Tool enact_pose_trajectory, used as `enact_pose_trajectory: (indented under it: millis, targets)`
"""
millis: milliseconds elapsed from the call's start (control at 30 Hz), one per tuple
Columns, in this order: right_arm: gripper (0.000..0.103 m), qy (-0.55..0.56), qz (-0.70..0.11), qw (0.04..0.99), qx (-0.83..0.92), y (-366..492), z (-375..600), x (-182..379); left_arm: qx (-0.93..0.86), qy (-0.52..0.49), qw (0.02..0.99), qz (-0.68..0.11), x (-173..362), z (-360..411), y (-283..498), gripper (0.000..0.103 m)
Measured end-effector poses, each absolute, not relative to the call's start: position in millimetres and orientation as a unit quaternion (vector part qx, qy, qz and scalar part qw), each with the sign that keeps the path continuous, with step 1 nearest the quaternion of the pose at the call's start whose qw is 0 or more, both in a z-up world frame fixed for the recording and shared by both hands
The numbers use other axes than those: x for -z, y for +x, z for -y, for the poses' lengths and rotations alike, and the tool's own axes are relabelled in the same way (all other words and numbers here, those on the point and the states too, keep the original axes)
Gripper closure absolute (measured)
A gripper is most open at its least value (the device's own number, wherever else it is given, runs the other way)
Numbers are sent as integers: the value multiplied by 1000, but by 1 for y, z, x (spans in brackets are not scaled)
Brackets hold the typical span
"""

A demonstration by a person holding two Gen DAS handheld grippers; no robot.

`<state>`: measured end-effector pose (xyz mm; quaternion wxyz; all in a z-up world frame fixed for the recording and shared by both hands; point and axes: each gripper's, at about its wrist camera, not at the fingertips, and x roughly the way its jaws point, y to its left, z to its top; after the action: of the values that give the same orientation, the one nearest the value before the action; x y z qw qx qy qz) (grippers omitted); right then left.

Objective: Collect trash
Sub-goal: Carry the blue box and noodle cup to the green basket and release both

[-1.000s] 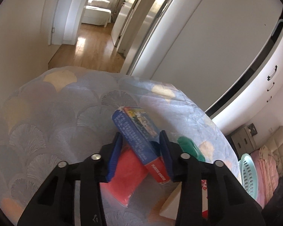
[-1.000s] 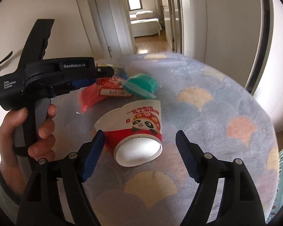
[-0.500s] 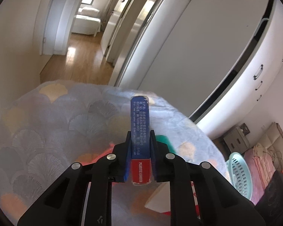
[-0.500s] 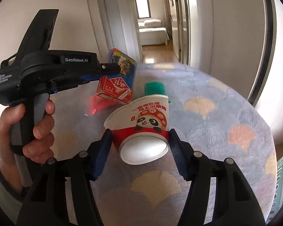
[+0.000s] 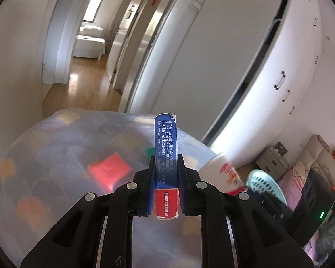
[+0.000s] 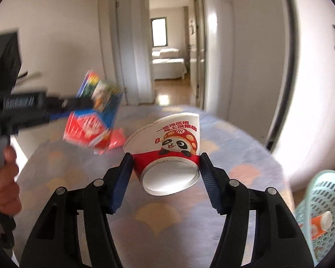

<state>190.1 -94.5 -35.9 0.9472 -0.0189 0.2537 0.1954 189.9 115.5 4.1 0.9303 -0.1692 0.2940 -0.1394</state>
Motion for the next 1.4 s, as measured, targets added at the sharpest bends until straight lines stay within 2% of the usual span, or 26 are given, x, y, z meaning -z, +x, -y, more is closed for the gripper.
enact_pose_trajectory:
  millis: [267, 600, 1033, 1400]
  targets:
    - [46, 8, -206, 969, -139, 154, 161, -6, 198, -143, 928, -282, -20, -52, 175, 87]
    - [46, -4, -172, 985, -21, 110, 248, -19, 275, -102, 911, -290, -16, 55, 174, 87]
    - [45, 69, -208, 966, 137, 95, 389, 9, 355, -52, 863, -357, 29, 209, 189, 87]
    - [45, 123, -283, 934, 182, 116, 434, 54, 348, -18, 842, -412, 77, 266, 218, 87]
